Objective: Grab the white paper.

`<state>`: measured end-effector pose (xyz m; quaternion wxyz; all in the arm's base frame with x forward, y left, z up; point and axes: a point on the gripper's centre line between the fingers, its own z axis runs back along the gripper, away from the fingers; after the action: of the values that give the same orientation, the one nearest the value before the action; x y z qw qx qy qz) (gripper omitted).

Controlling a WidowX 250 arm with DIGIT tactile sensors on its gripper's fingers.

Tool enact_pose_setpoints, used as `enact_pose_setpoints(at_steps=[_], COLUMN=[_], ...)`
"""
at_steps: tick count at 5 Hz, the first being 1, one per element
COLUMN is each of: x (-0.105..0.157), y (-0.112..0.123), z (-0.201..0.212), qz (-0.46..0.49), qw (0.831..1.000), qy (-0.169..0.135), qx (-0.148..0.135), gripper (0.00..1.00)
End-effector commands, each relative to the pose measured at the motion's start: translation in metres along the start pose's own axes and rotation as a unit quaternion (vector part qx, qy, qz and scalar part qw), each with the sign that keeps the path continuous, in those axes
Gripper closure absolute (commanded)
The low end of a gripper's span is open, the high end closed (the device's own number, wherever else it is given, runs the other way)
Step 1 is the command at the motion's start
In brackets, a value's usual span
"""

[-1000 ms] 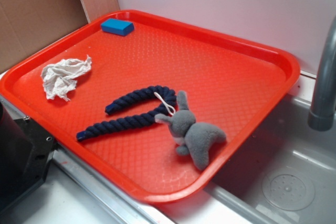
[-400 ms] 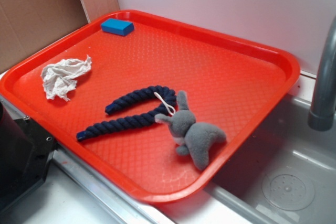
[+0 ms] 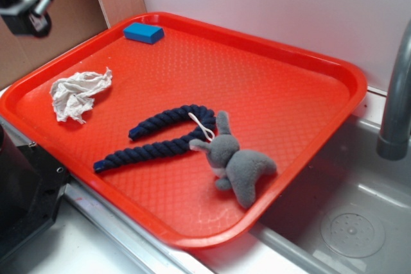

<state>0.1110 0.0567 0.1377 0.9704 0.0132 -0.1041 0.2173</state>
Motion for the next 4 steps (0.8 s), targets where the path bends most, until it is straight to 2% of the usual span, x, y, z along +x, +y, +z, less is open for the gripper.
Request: enact_pose_setpoints(at_steps=[1,2,3,4], x=[0.016,0.032,0.05,0.058], y=[0.014,0.02,0.031,0.022], z=[-0.047,-0.081,-0.112,-0.129], qz=[0.026,0.033,0.041,-0.004], qw=[0.999,0.997,0.996,1.0], qy=[-0.032,-0.045,-0.042,-0.027], qx=[0.023,0.053,0.07,-0.013], gripper=[0.0,0.0,0.0,0.0])
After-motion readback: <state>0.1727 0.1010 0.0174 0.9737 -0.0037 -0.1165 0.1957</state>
